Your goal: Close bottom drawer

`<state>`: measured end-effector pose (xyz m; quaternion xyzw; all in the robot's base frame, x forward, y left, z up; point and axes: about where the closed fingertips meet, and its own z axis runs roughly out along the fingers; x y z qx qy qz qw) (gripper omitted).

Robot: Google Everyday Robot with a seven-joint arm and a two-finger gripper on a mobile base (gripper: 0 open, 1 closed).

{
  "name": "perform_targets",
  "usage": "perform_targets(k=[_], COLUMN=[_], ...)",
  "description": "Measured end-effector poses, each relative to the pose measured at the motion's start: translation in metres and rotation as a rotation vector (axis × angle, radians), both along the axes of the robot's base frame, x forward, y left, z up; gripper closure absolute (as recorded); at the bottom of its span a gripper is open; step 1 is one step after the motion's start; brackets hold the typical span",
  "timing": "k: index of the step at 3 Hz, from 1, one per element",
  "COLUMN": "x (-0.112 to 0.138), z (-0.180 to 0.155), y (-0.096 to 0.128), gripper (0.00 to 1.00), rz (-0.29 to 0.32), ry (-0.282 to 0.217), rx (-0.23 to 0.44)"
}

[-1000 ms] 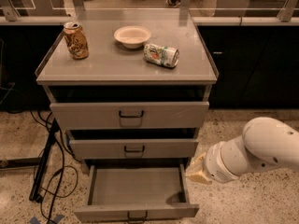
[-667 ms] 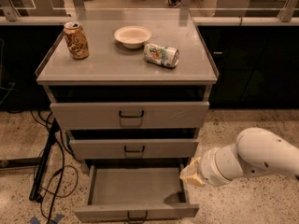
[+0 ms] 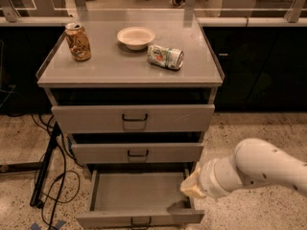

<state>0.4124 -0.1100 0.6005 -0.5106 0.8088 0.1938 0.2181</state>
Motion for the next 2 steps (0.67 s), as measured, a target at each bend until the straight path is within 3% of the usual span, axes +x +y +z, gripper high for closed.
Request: perform_targets(k=[1, 2], x=[-0.019, -0.037], z=[-0.043, -0.094], y=[0.014, 0.03], gripper=[1.0, 1.0], rz=[-0.014, -0.022], ry=[0.063, 0.09], rx=[0.02, 0.031])
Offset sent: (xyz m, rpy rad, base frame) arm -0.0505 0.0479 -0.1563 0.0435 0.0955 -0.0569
